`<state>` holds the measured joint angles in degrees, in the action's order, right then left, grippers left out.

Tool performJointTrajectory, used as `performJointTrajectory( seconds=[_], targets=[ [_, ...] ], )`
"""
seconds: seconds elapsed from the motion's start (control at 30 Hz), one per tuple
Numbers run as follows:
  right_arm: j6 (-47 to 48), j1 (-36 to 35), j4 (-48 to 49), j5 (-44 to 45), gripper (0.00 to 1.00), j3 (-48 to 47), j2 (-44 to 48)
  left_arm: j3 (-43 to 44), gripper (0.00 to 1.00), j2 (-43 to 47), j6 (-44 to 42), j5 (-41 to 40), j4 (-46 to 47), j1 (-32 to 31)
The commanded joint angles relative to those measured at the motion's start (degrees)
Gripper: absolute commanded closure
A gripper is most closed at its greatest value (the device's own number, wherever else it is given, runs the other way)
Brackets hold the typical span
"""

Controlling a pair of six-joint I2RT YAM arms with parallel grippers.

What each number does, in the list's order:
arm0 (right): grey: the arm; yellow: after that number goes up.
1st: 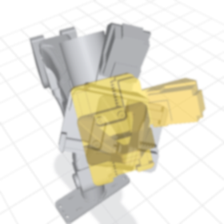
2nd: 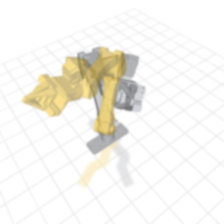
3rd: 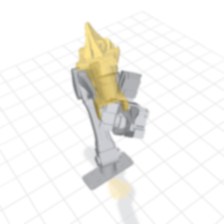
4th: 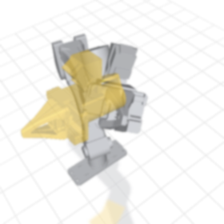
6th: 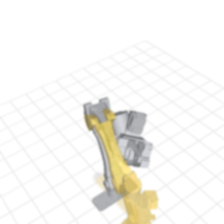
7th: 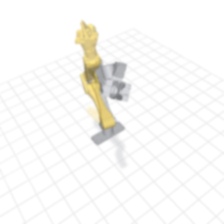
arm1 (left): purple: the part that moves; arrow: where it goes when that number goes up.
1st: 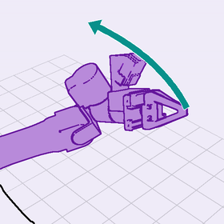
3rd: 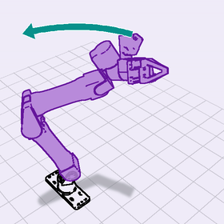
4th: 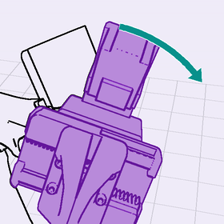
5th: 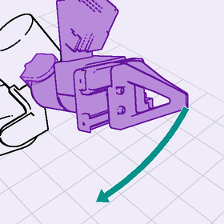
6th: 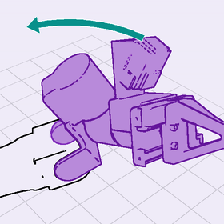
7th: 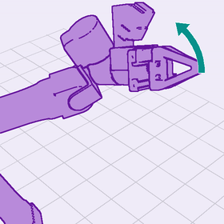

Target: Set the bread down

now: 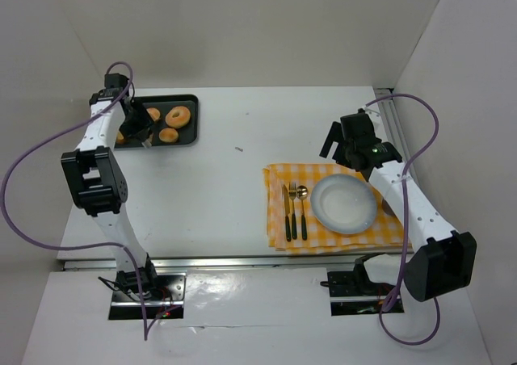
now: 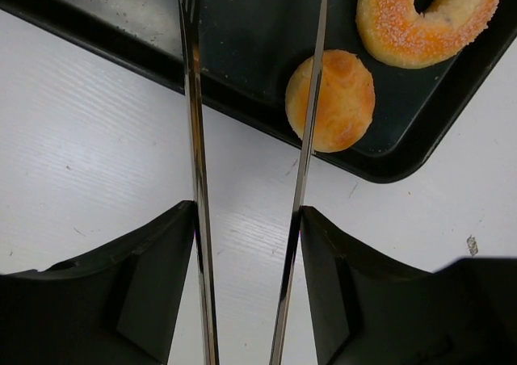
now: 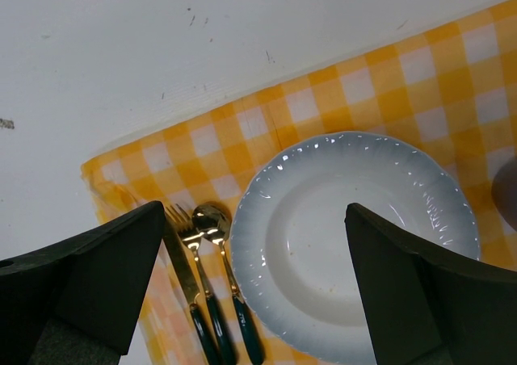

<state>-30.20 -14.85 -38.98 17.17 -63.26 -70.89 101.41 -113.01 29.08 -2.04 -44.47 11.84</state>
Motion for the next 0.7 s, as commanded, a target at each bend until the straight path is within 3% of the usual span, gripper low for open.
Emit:
performJointTrajectory(
  seconds=[0.0,0.67],
  targets=[
    [0.05,0.00,1.36,0.33,0.00,-2.21,-0.39,3.62,0.34,-2.30,1.94,-0.33,2.46,-0.41],
    [0.05,0.00,1.36,0.32,0.00,-2.21,-0.91,13.02,0.34,-9.68,-0.86,-0.77,1.67,-3.84]
  ],
)
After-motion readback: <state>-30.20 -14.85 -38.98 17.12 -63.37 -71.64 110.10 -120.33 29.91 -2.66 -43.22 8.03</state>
